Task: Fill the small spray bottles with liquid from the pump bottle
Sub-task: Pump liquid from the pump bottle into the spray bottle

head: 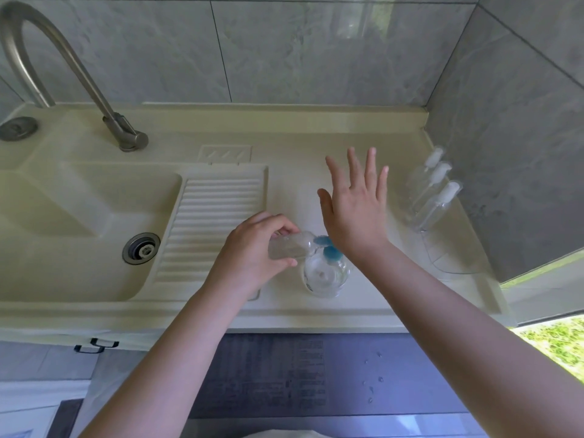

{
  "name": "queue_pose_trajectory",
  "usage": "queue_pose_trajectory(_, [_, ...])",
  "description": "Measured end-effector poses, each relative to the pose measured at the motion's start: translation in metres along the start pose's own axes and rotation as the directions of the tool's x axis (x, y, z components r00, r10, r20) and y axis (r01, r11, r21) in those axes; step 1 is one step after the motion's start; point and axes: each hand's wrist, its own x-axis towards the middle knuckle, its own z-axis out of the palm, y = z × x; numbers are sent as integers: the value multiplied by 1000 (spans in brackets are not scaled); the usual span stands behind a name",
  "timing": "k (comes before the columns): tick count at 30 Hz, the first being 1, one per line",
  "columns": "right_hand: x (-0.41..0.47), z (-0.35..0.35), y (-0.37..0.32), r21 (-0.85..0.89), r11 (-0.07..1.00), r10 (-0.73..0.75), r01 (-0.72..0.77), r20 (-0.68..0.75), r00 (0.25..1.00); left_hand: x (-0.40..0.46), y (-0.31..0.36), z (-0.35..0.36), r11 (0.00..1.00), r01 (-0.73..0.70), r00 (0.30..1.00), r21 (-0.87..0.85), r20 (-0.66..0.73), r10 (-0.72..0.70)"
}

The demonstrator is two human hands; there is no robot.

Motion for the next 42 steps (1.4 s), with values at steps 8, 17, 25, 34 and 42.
queue_pose_trajectory(8, [-9,10,3,34,999,33,-35,56,998,-3,-4,-1,1000,-7,1000,20,-14,7])
queue_pose_trajectory(17, [-13,13,1,22,999,48,-50,97,994,-3,-3,1,1000,-5,1000,1,-21,5])
queue_pose_trajectory(25, [-15,11,5,126,979,131,-163,233,964,-1,-1,-2,1000,-10,1000,-1,-9,10])
queue_pose_trajectory(34, [-13,13,7,91,991,74,-99,243,967,-2,1,-4,1000,-4,1000,12,-10,4])
queue_pose_trajectory(42, [-12,11,7,81,993,63,-84,238,969,-3,-3,-4,1000,11,1000,-6,11,-11])
